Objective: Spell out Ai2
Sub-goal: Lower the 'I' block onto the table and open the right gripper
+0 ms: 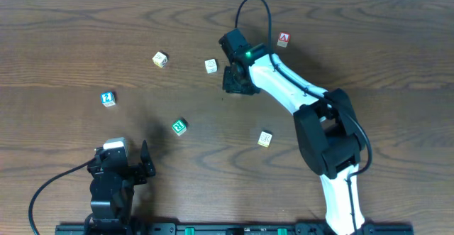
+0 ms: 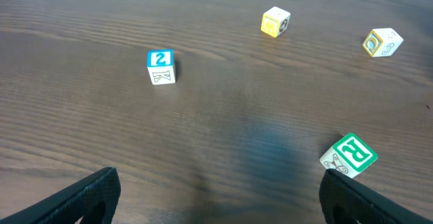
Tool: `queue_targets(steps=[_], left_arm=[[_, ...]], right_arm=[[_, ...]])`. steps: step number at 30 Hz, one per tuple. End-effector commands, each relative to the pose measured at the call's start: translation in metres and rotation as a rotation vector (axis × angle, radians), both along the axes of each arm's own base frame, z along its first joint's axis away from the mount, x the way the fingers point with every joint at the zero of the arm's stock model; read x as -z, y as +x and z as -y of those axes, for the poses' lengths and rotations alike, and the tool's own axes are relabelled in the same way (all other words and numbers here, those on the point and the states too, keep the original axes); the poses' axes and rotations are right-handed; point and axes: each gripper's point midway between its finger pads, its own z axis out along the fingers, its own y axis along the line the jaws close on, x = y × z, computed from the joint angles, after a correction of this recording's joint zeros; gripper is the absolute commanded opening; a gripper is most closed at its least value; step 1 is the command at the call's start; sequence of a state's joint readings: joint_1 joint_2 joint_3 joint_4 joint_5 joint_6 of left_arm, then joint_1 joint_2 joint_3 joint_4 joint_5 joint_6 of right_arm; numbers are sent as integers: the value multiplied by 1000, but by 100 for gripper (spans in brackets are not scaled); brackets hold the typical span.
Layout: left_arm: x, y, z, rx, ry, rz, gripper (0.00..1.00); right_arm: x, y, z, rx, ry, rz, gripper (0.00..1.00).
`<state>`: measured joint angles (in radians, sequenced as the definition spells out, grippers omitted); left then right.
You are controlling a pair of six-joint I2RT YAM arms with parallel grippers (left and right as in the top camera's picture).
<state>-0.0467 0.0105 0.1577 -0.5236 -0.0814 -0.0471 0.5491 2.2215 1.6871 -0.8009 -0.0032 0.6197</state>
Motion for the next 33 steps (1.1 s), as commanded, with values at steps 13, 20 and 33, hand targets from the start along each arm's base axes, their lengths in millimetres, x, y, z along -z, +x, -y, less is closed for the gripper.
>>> queue_targets(steps=[13,20,33], left_arm=[[6,0,-1,1,18,-11,95],[6,0,-1,1,18,-11,95],[6,0,-1,1,18,-11,95]], right_arm=[[4,-20,-8,-54,-118,6,33],[4,-18,-8,4,-111,12,32],[3,-13,-6,20,-121,35,35]])
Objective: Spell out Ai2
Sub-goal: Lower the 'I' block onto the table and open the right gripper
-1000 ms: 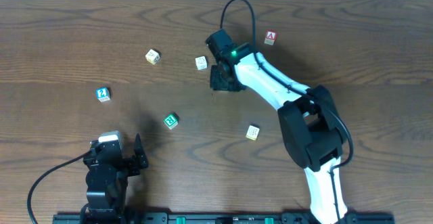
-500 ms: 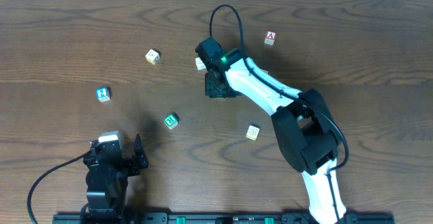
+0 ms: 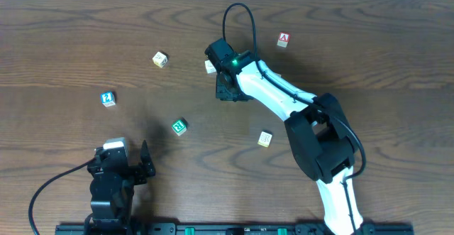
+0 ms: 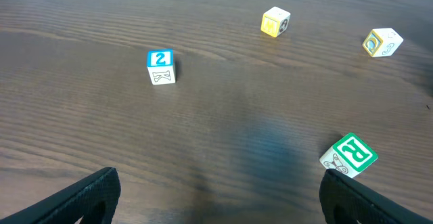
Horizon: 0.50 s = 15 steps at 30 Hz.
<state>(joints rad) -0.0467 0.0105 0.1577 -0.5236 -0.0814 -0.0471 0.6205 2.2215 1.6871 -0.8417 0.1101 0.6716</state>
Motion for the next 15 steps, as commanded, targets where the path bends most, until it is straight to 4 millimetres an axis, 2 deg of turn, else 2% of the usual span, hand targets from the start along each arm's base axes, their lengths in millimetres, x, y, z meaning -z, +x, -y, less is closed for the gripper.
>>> queue_targets(steps=[1,5,12,15], left_arm=[[6,0,-1,1,18,-11,95],[6,0,-1,1,18,-11,95],[6,0,-1,1,18,-11,95],[6,0,-1,1,18,-11,95]], right_arm=[[2,2,1,16,-17,12,38],[2,2,1,16,-17,12,49],[2,2,1,16,-17,13,53],[-3,9,0,8,-8,29,65]])
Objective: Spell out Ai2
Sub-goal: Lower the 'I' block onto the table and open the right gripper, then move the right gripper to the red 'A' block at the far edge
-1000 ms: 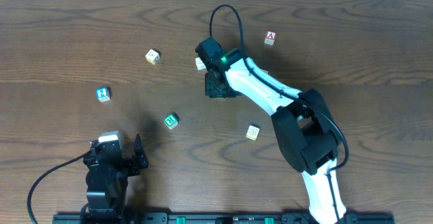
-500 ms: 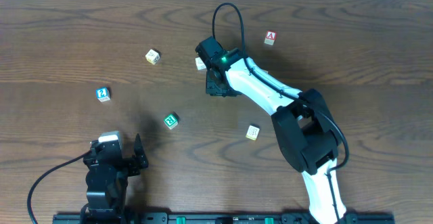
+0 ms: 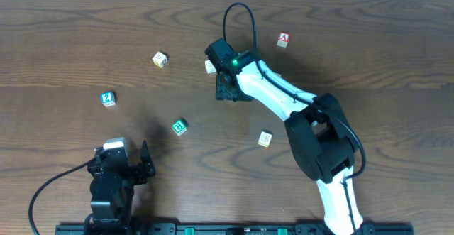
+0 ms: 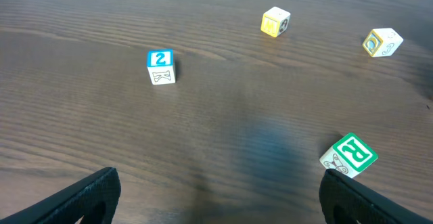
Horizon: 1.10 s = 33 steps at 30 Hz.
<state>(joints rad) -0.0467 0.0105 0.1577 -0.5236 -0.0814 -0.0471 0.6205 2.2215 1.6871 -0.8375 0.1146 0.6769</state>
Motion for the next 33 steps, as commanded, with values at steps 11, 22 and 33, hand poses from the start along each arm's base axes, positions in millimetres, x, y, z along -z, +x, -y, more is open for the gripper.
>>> queue_targets(steps=[11,22,33], left_arm=[[6,0,-1,1,18,-11,95],[6,0,-1,1,18,-11,95],[6,0,-1,1,18,-11,95]], right_arm=[[-146,95,2,-55,67,305,99],[-172,137,25,-145,11,442,93],[-115,193,134,113,38,382,92]])
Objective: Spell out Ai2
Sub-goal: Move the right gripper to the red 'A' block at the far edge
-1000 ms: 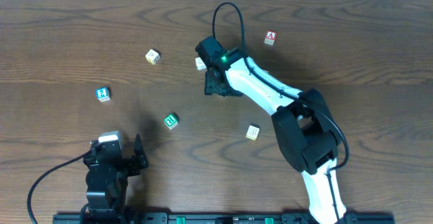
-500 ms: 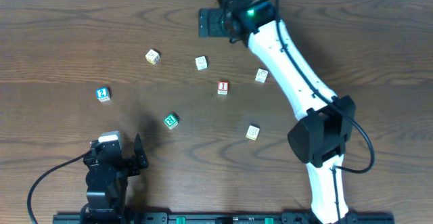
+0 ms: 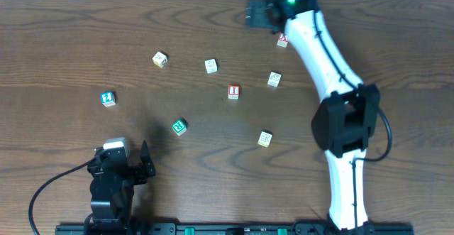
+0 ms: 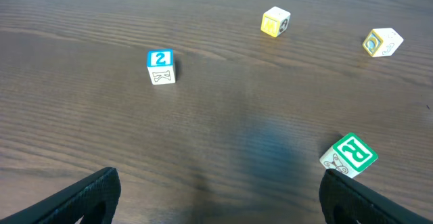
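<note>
A red-faced letter block lies near the table's middle. The red A block sits at the back, half under my right arm. The blue 2 block lies at the left. My right gripper is at the far edge, well away from every block, with nothing seen in it. My left gripper stands open near the front edge, empty, with the green R block just beyond its right finger.
Other blocks lie scattered: a yellow one, a white one, a green one, a pale one and a cream one. The right arm spans the right side.
My right gripper has left the table's middle and now sits at the far edge. The red-faced block lies bare where the gripper stood, and a pale block shows to its right. The left arm is still.
My right gripper was low over the middle of the table, right of the white block. Then it stood slightly left and nearer, and stayed there. Now it is at the far edge and the red-faced block rests at that spot. The left gripper stayed open throughout.
</note>
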Tool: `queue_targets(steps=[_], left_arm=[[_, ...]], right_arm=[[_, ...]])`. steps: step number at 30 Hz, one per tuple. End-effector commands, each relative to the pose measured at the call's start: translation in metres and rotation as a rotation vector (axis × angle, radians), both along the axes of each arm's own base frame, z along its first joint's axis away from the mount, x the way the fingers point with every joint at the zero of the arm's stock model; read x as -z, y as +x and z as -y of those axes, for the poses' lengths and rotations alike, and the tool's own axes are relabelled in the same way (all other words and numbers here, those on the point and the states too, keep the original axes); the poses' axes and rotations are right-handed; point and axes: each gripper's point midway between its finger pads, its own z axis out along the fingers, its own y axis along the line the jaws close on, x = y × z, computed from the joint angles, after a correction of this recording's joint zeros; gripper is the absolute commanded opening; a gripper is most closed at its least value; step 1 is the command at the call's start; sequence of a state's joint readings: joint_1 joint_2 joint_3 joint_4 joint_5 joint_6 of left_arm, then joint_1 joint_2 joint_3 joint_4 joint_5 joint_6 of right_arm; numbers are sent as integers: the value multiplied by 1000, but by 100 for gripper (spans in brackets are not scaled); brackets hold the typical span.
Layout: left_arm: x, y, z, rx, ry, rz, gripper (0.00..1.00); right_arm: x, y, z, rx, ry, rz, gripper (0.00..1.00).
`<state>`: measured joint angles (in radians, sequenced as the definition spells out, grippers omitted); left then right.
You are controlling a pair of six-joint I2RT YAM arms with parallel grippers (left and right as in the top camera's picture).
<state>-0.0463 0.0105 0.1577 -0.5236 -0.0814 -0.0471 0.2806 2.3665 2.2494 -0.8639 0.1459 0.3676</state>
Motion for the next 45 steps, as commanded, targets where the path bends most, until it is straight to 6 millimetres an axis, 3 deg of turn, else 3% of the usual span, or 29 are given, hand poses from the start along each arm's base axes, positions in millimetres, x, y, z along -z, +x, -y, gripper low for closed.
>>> queue_targets(steps=[1,5,12,20,45], left_arm=[[6,0,-1,1,18,-11,95],[6,0,-1,1,18,-11,95],[6,0,-1,1,18,-11,95],[6,0,-1,1,18,-11,95],[6,0,-1,1,18,-11,95]], right_arm=[[5,12,25,58,28,10,91],[17,18,36,72,29,2,91],[50,15,28,41,-22,-48,90],[72,11,32,58,-59,-89,87],[108,-13,40,113,-45,-198,78]])
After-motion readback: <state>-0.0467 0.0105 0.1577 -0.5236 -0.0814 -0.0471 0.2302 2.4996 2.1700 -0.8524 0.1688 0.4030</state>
